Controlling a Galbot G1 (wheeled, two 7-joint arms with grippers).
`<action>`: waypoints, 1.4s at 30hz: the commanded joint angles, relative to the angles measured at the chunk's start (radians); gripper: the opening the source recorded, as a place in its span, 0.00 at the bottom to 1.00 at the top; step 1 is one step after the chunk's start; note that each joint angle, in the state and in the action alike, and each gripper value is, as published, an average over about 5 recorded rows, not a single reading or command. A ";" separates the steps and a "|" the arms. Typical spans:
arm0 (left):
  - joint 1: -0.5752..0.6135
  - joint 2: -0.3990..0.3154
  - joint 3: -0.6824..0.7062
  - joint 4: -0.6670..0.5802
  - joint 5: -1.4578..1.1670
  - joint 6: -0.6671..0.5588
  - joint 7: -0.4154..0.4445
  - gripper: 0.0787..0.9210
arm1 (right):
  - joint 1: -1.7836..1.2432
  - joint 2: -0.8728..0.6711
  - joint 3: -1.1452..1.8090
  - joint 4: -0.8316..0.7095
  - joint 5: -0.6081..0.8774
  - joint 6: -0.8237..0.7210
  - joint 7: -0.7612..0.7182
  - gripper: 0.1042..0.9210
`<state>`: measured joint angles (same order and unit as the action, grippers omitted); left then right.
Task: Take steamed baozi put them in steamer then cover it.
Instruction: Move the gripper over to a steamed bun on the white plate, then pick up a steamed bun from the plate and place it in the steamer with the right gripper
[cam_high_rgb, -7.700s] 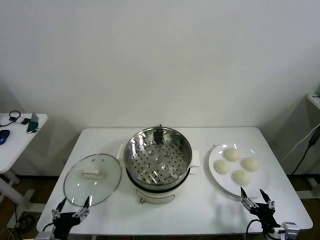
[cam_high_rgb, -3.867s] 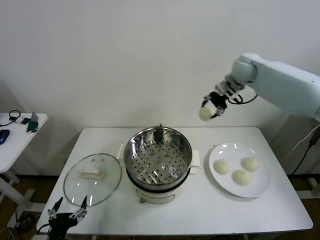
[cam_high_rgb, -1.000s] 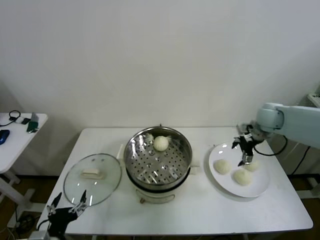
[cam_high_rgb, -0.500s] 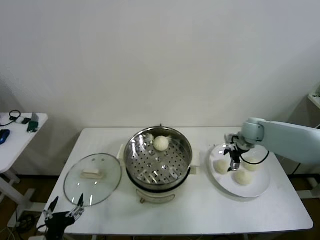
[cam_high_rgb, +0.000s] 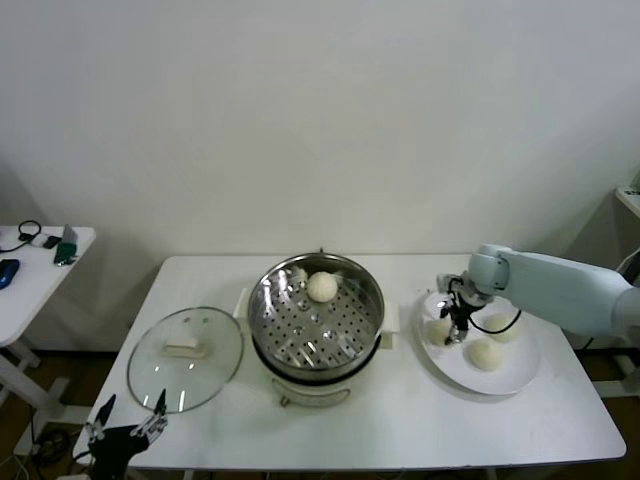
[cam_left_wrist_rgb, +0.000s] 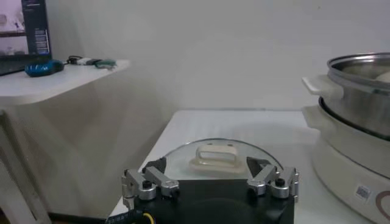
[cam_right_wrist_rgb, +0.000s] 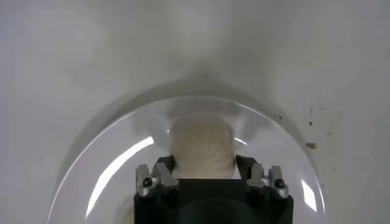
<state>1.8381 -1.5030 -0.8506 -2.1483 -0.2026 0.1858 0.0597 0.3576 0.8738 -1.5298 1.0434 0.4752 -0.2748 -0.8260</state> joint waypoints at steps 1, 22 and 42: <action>0.000 -0.001 0.004 -0.003 0.000 0.001 -0.002 0.88 | 0.090 -0.006 -0.030 0.033 0.020 0.006 -0.034 0.64; 0.004 0.005 0.017 -0.044 -0.002 0.010 -0.003 0.88 | 0.829 0.155 -0.229 0.456 0.517 -0.018 -0.156 0.63; 0.024 0.002 -0.003 -0.067 -0.016 0.011 -0.003 0.88 | 0.400 0.522 -0.097 0.225 0.436 -0.076 -0.029 0.63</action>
<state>1.8576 -1.5009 -0.8515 -2.2141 -0.2175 0.1984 0.0568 0.8885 1.2440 -1.6488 1.3664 0.9301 -0.3362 -0.8794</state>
